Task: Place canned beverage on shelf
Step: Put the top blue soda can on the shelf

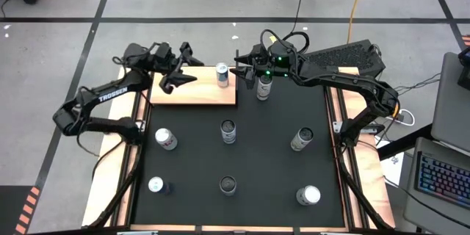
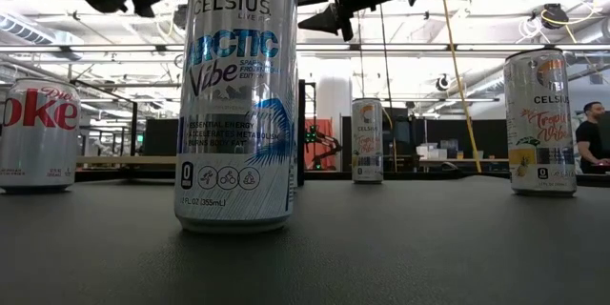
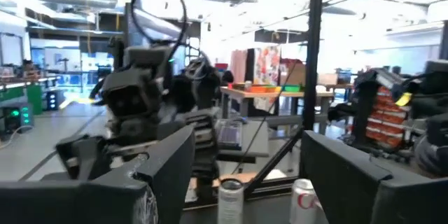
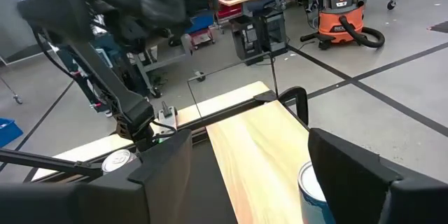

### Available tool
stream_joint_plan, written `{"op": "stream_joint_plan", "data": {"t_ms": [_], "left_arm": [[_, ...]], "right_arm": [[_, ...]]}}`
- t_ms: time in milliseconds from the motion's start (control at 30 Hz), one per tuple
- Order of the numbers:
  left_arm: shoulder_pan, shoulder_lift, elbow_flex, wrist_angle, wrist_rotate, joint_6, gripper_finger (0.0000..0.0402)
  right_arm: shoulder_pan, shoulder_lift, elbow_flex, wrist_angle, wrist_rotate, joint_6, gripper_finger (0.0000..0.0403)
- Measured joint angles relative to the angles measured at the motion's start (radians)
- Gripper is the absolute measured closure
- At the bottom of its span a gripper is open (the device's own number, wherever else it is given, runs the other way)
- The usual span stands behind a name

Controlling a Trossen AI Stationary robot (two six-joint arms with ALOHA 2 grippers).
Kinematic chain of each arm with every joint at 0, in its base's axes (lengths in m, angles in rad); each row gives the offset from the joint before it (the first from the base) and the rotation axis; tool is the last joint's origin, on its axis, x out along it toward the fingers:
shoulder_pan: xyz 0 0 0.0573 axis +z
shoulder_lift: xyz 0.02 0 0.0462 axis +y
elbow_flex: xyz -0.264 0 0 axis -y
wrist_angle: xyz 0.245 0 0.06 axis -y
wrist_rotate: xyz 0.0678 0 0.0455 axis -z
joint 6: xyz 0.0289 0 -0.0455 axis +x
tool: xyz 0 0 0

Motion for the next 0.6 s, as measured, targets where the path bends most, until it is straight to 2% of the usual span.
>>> {"op": "stream_joint_plan", "data": {"t_ms": [133,600], "left_arm": [[0.000,-0.024,0.000,-0.011,0.044,-0.005,0.0141],[0.010,-0.054,0.000,-0.128,0.060,-0.005,0.0141]], "right_arm": [[0.000,0.000,0.000,0.028,0.000,0.000,0.0135],[-0.001,0.000,0.000,0.077,0.001,-0.027,0.0135]]}}
